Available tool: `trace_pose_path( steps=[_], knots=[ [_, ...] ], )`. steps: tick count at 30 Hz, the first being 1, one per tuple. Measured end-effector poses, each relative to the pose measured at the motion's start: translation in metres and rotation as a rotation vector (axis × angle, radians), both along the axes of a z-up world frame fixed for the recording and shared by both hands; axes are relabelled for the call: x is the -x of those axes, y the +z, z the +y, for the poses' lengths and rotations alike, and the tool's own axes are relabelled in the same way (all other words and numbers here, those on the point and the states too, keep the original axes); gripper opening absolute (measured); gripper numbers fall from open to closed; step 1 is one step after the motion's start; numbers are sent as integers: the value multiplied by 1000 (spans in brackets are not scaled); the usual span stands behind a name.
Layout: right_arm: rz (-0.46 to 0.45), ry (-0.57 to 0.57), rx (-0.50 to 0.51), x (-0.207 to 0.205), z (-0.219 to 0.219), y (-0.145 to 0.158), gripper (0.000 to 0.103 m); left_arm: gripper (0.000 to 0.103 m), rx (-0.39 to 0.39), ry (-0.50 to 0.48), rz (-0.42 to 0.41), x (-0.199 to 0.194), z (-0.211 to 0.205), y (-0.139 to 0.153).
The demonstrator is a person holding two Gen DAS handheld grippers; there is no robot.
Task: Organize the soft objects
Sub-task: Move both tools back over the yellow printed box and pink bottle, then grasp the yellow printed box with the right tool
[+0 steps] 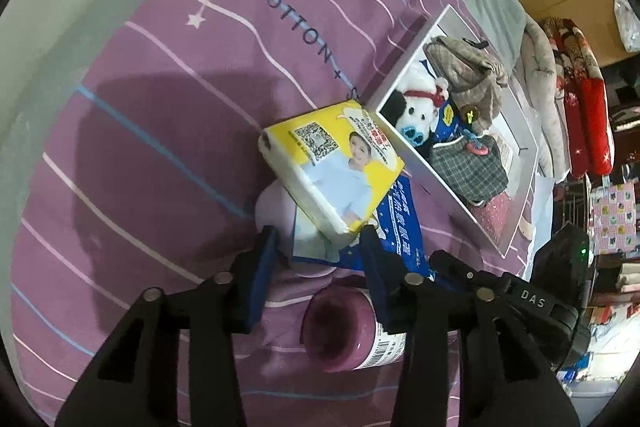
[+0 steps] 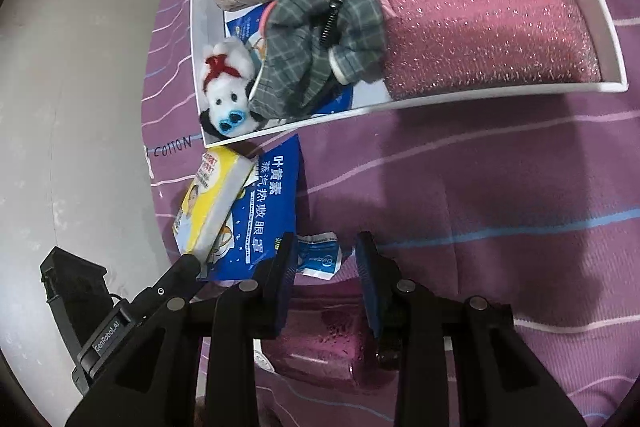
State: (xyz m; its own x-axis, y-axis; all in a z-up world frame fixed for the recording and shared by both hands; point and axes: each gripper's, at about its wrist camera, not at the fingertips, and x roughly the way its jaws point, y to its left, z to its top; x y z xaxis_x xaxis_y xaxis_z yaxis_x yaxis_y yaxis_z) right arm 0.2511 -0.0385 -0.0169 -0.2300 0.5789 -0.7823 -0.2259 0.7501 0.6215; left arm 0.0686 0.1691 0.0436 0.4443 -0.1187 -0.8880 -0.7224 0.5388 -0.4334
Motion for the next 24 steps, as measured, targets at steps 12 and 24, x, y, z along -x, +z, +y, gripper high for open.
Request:
trace_pose_path(
  steps=[12, 24],
  knots=[
    [-30, -28, -55, -3, -18, 22, 20, 42, -19, 7, 22, 6, 4, 5],
    [23, -81, -261, 15, 28, 27, 39, 42, -160, 132, -102, 27, 15, 33]
  ],
)
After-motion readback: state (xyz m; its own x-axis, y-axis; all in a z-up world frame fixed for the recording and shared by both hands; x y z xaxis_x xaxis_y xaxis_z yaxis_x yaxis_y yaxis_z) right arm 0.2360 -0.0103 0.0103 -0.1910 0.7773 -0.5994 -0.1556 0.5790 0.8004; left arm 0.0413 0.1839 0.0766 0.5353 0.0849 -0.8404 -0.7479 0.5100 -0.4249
